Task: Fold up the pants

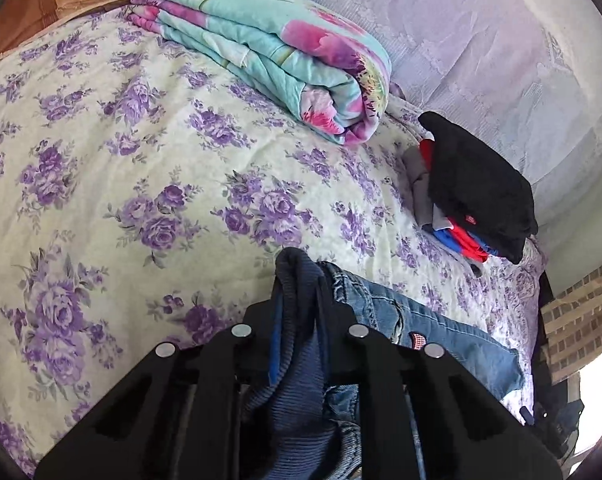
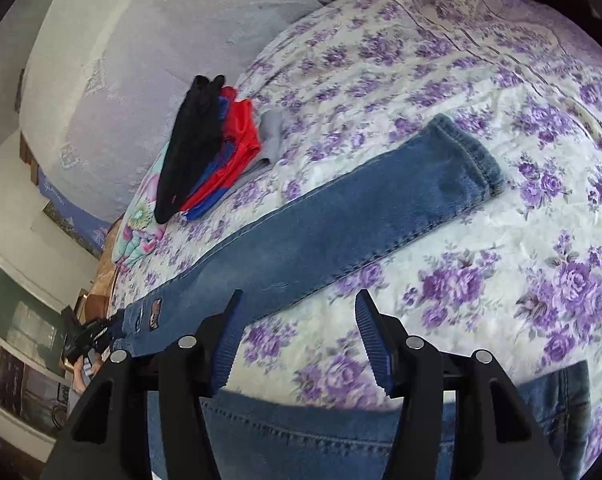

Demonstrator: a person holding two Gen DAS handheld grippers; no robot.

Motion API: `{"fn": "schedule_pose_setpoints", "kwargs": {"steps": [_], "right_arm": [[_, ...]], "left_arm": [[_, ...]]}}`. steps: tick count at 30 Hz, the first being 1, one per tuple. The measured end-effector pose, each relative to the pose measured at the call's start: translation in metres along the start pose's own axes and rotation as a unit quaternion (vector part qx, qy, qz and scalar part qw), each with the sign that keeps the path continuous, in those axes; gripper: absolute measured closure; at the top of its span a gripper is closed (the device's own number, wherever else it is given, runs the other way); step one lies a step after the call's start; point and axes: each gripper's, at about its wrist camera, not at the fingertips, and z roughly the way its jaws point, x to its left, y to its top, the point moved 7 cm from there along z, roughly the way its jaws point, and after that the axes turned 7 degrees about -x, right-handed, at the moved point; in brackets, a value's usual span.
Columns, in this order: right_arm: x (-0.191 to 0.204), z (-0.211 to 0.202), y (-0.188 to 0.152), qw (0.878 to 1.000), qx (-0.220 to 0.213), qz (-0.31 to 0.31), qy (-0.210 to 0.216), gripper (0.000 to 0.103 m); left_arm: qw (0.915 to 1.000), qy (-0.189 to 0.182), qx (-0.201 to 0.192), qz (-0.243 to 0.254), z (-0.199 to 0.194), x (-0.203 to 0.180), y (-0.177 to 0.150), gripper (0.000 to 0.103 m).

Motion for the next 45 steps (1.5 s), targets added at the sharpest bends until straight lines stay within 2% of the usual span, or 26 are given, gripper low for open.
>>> {"fn": "schedule_pose_setpoints", "kwargs": {"steps": [4, 6, 7, 9, 10, 12, 14, 15, 16, 19, 21, 23, 25, 26, 28, 31, 36, 38, 39, 40, 41, 42, 44, 45], "right_arm": [[-0.030, 0.030, 0.013, 0.998, 0.017, 0.058, -0.005, 0.047], [-0.043, 0.045, 0.021, 0.997, 0.016, 0.079, -0.012, 0.050], [-0.050, 0.051, 0.025, 0.996, 0.012, 0.087, -0.023, 0.053], [-0.062, 0.060, 0.029, 0.996, 0.011, 0.083, -0.037, 0.070], [-0.067, 0.063, 0.031, 0.996, 0.010, 0.078, -0.043, 0.077], [-0.069, 0.061, 0.031, 0.995, 0.014, 0.090, -0.034, 0.074], [-0.063, 0.050, 0.031, 0.996, 0.012, 0.073, -0.048, 0.068], [-0.054, 0.040, 0.031, 0.997, 0.001, 0.051, -0.056, 0.058], [-0.041, 0.031, 0.032, 0.998, -0.009, 0.022, -0.053, 0.053], [0.022, 0.029, 0.032, 0.996, 0.003, -0.093, 0.000, 0.050], [0.067, 0.045, 0.032, 0.984, 0.019, -0.174, 0.038, 0.047], [0.107, 0.072, 0.029, 0.965, 0.044, -0.248, 0.068, 0.044], [0.134, 0.106, 0.024, 0.947, 0.084, -0.295, 0.092, 0.032], [0.143, 0.123, 0.021, 0.939, 0.102, -0.316, 0.092, 0.032], [0.157, 0.153, 0.018, 0.920, 0.124, -0.364, 0.078, 0.032], [0.168, 0.180, 0.010, 0.895, 0.153, -0.409, 0.089, 0.032], [0.164, 0.207, -0.007, 0.852, 0.197, -0.475, 0.096, 0.033], [0.163, 0.213, -0.013, 0.836, 0.212, -0.496, 0.102, 0.036], [0.163, 0.215, -0.015, 0.830, 0.212, -0.504, 0.106, 0.041], [0.163, 0.215, -0.017, 0.827, 0.214, -0.507, 0.113, 0.049], [0.164, 0.215, -0.018, 0.827, 0.218, -0.505, 0.120, 0.053], [0.163, 0.217, -0.019, 0.827, 0.222, -0.503, 0.120, 0.058], [0.164, 0.215, -0.022, 0.822, 0.224, -0.511, 0.114, 0.068], [0.165, 0.213, -0.023, 0.821, 0.220, -0.515, 0.108, 0.076]], "left_arm": [[0.9985, -0.027, 0.000, -0.047, 0.003, 0.013, 0.000, 0.085], [0.9967, -0.033, 0.001, -0.074, 0.004, 0.020, 0.001, 0.077], [0.9966, -0.029, 0.001, -0.077, 0.005, 0.022, 0.001, 0.074], [0.9968, -0.020, 0.003, -0.077, 0.008, 0.024, 0.000, 0.057], [0.9970, -0.016, 0.006, -0.076, 0.010, 0.025, -0.001, 0.054], [0.9973, -0.017, 0.007, -0.071, 0.010, 0.024, -0.002, 0.045], [0.9979, -0.017, 0.005, -0.063, 0.006, 0.022, -0.003, 0.034], [0.9982, -0.018, 0.002, -0.058, 0.003, 0.020, -0.003, 0.030], [0.9985, -0.019, -0.002, -0.051, 0.000, 0.018, -0.003, 0.030], [0.9994, -0.024, -0.014, -0.019, -0.007, 0.007, -0.003, 0.030], [0.9995, -0.026, -0.014, 0.005, -0.007, -0.001, -0.003, 0.030], [0.9991, -0.031, -0.014, 0.024, -0.008, -0.009, -0.004, 0.031], [0.9987, -0.039, -0.012, 0.031, -0.006, -0.012, -0.004, 0.032], [0.9987, -0.037, -0.009, 0.033, -0.004, -0.013, -0.004, 0.032], [0.9989, -0.033, 0.006, 0.031, 0.005, -0.010, -0.003, 0.032], [0.9983, -0.043, 0.034, 0.018, 0.016, -0.006, -0.008, 0.032], [0.9967, -0.057, 0.051, 0.028, 0.023, -0.008, -0.008, 0.032], [0.9961, -0.059, 0.055, 0.035, 0.025, -0.012, -0.007, 0.032], [0.9956, -0.061, 0.058, 0.040, 0.026, -0.014, -0.006, 0.036], [0.9950, -0.062, 0.061, 0.048, 0.027, -0.017, -0.006, 0.039], [0.9945, -0.060, 0.065, 0.056, 0.028, -0.019, -0.006, 0.044], [0.9941, -0.058, 0.067, 0.063, 0.029, -0.021, -0.006, 0.053], [0.9927, -0.057, 0.072, 0.077, 0.031, -0.024, -0.005, 0.061], [0.9925, -0.058, 0.072, 0.080, 0.030, -0.024, -0.005, 0.064]]}}
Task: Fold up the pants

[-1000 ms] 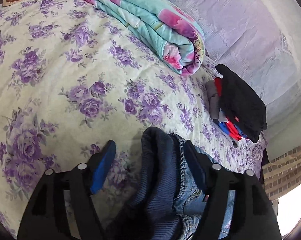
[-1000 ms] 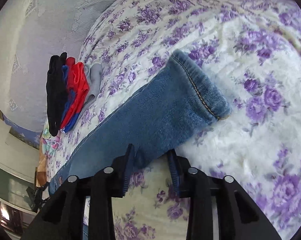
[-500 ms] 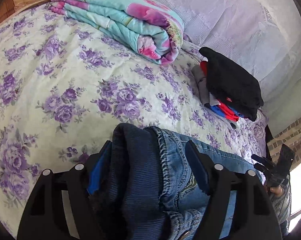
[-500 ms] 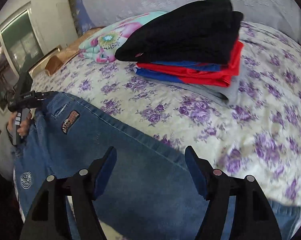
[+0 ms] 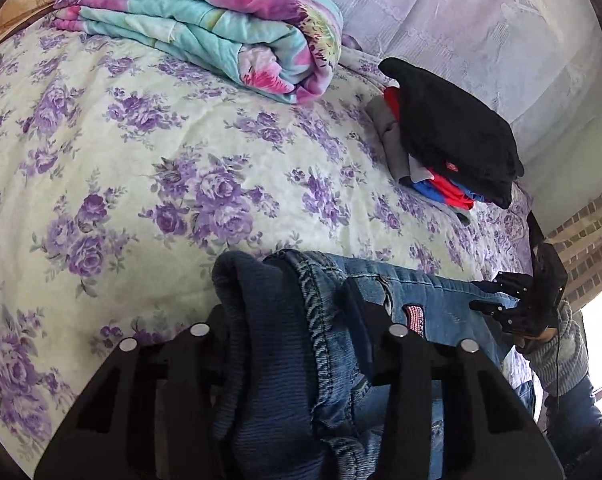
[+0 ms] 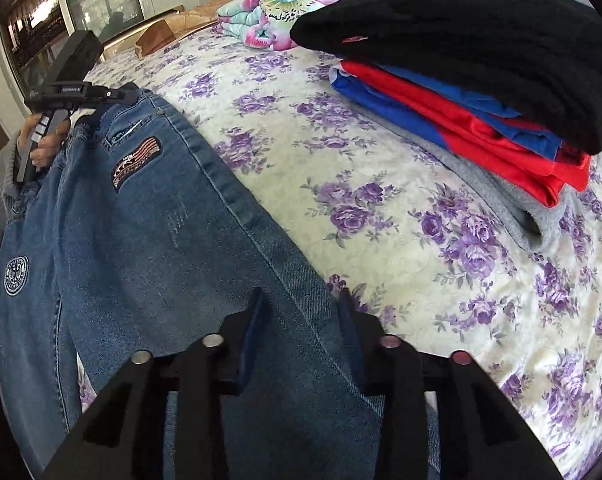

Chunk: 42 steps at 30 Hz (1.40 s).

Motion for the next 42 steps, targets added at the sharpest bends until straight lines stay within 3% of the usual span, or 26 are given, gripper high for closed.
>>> {"fn": "schedule_pose_setpoints", "kwargs": {"steps": [4, 17, 23, 28, 33, 37, 40, 42], "right_arm": [[0.005, -0.016, 0.003, 1.000, -0.013, 0.008, -0.026, 0.092], [0.050, -0.096, 0.007, 0.993, -0.081, 0.012, -0.087, 0.095], [0.103, -0.144, -0.011, 0.987, -0.117, -0.008, -0.113, 0.096], [0.162, -0.177, -0.042, 0.983, -0.136, -0.027, -0.120, 0.096], [0.224, -0.169, -0.093, 0.988, -0.112, -0.048, -0.097, 0.096], [0.245, -0.158, -0.121, 0.991, -0.097, -0.040, -0.089, 0.096], [0.245, -0.157, -0.129, 0.992, -0.102, -0.020, -0.078, 0.096], [0.252, -0.156, -0.132, 0.992, -0.102, -0.020, -0.078, 0.096]], "left_arm": [[0.9999, -0.004, -0.002, 0.016, -0.004, -0.006, 0.002, 0.070], [0.9976, -0.047, -0.039, 0.033, -0.052, -0.036, 0.015, 0.077], [0.9937, -0.075, -0.062, 0.056, -0.093, -0.054, 0.004, 0.078], [0.9895, -0.105, -0.073, 0.067, -0.130, -0.056, -0.028, 0.077], [0.9940, -0.091, -0.058, 0.017, -0.154, -0.019, -0.082, 0.054], [0.9966, -0.064, -0.052, -0.008, -0.180, -0.009, -0.129, 0.051], [0.9949, -0.085, -0.039, -0.037, -0.192, -0.013, -0.151, 0.049], [0.9910, -0.107, -0.040, -0.070, -0.196, -0.012, -0.158, 0.038]]}}
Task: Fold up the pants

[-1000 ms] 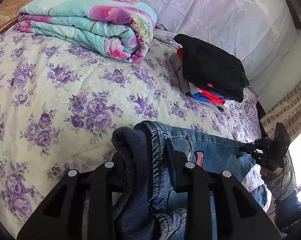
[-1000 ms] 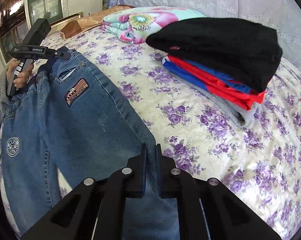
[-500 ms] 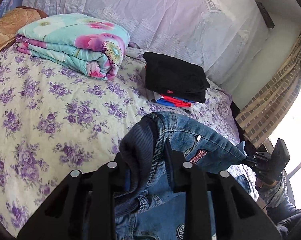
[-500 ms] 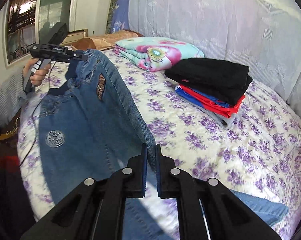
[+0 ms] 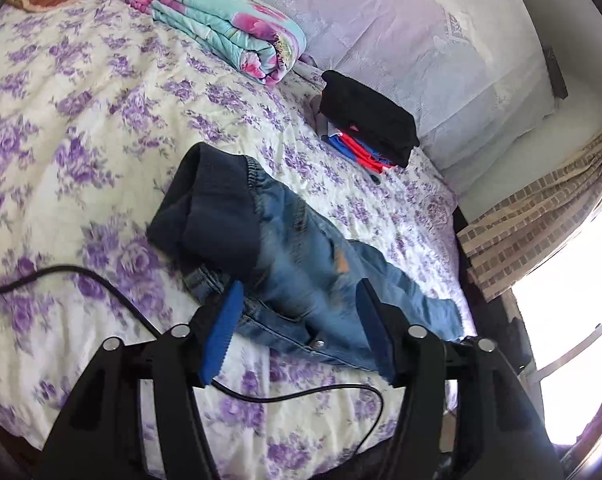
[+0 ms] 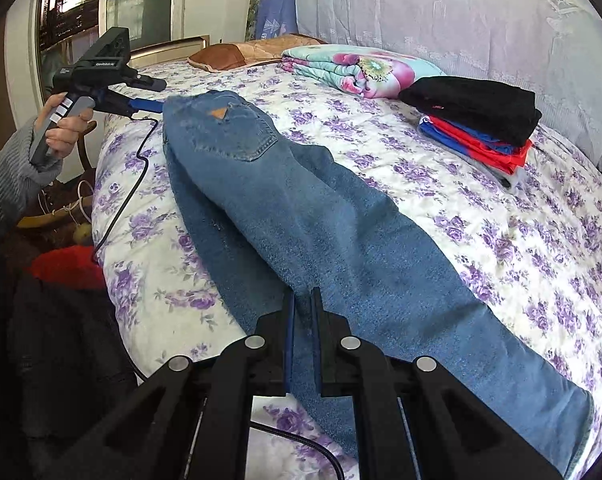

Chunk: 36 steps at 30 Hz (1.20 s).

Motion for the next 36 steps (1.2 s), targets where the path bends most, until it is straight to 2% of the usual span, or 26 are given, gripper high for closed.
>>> {"fn": "schedule_pose_setpoints", "kwargs": {"steps": [3, 10, 11, 12, 13, 15, 19, 21, 23, 25, 28, 30, 32, 36], "right_arm": [[0.002, 0.002, -0.003, 1.000, -0.001, 0.002, -0.001, 0.096], [-0.001, 0.006, -0.005, 1.000, -0.002, 0.012, 0.004, 0.096], [-0.001, 0.007, -0.006, 1.000, -0.001, 0.013, 0.004, 0.096], [0.000, 0.008, -0.006, 1.000, 0.000, 0.015, 0.005, 0.096], [0.000, 0.008, -0.006, 1.000, 0.000, 0.017, 0.003, 0.096], [0.000, 0.007, -0.005, 1.000, -0.004, 0.019, -0.001, 0.096], [0.000, 0.008, -0.007, 1.000, -0.003, 0.031, -0.002, 0.095], [0.001, 0.015, -0.014, 0.999, 0.010, 0.046, 0.007, 0.095], [0.002, 0.025, -0.022, 0.998, 0.023, 0.058, 0.011, 0.095], [0.002, 0.028, -0.025, 0.997, 0.023, 0.070, 0.013, 0.094], [-0.002, 0.026, -0.025, 0.994, 0.018, 0.100, 0.025, 0.093], [-0.002, 0.026, -0.028, 0.993, 0.014, 0.112, 0.027, 0.093], [-0.002, 0.026, -0.029, 0.993, 0.009, 0.119, 0.026, 0.092], [-0.006, 0.009, -0.027, 0.989, -0.015, 0.143, 0.022, 0.090]], "left_arm": [[0.9992, -0.017, 0.009, -0.035, 0.005, -0.001, -0.005, 0.036], [0.9979, 0.023, -0.002, -0.060, 0.017, 0.016, 0.011, 0.038], [0.9980, 0.028, -0.006, -0.057, 0.018, 0.017, 0.015, 0.047], [0.9980, 0.038, -0.013, -0.050, 0.019, 0.017, 0.019, 0.065], [0.9979, 0.044, -0.019, -0.043, 0.019, 0.017, 0.023, 0.078], [0.9981, 0.038, -0.031, -0.037, 0.016, 0.015, 0.027, 0.083], [0.9967, 0.065, -0.049, -0.004, 0.012, 0.017, 0.021, 0.086], [0.9960, 0.078, -0.041, -0.017, 0.016, 0.036, 0.012, 0.086], [0.9961, 0.065, -0.036, -0.048, 0.019, 0.054, 0.003, 0.086], [0.9962, 0.049, -0.045, -0.056, 0.010, 0.051, 0.002, 0.086], [0.9966, 0.046, -0.056, -0.038, -0.004, 0.034, 0.006, 0.084], [0.9954, 0.055, -0.078, -0.007, -0.015, 0.017, 0.010, 0.087], [0.9945, 0.041, -0.094, 0.024, -0.024, -0.006, 0.012, 0.087], [0.9941, 0.009, -0.078, 0.074, -0.013, -0.050, 0.006, 0.083]]}}
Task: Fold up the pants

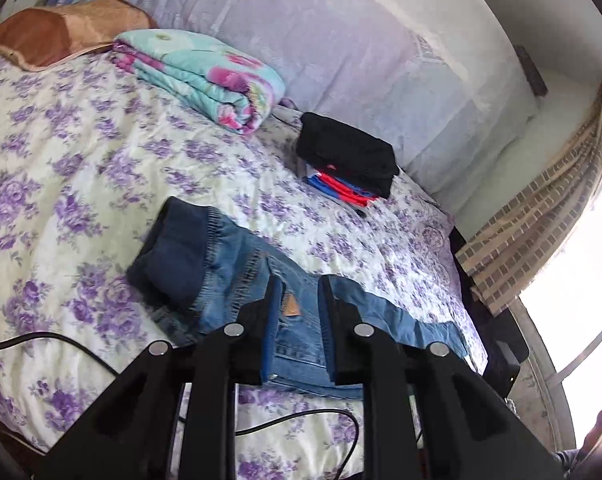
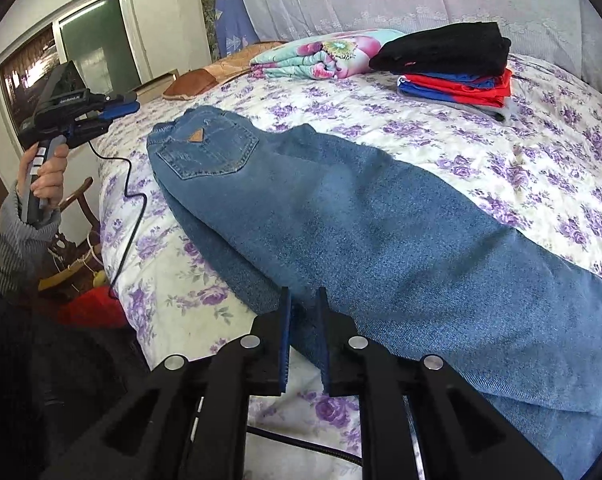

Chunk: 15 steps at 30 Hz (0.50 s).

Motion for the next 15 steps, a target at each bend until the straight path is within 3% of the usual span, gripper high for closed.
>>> {"fn": "schedule_pose_setpoints", "kwargs": {"steps": [3, 6, 8, 9, 10, 12, 15], "right_arm": [[-0.009, -0.018, -0.006, 1.000, -0.007, 0.017, -0.025, 0.090], [-0.025, -0.040, -0.015, 0.996, -0.021, 0.074, -0.046, 0.089], [-0.041, -0.055, -0.020, 0.990, -0.039, 0.122, -0.065, 0.069], [-0.050, -0.062, -0.023, 0.985, -0.050, 0.147, -0.079, 0.053], [-0.059, -0.070, -0.026, 0.979, -0.064, 0.173, -0.089, 0.049], [-0.077, -0.082, -0.032, 0.966, -0.085, 0.222, -0.100, 0.050], [-0.104, -0.096, -0.045, 0.944, -0.102, 0.289, -0.124, 0.050]], "left_arm": [[0.9989, -0.028, 0.036, 0.012, 0.029, -0.021, -0.013, 0.077], [0.9961, -0.046, 0.072, 0.025, 0.063, -0.036, -0.031, 0.077], [0.9944, -0.051, 0.086, 0.033, 0.079, -0.042, -0.041, 0.076], [0.9941, -0.049, 0.088, 0.039, 0.084, -0.043, -0.045, 0.072], [0.9943, -0.042, 0.088, 0.044, 0.089, -0.041, -0.048, 0.068], [0.9956, -0.022, 0.081, 0.041, 0.093, -0.032, -0.052, 0.057], [0.9966, -0.018, 0.077, 0.020, 0.094, -0.015, -0.056, 0.057]]}}
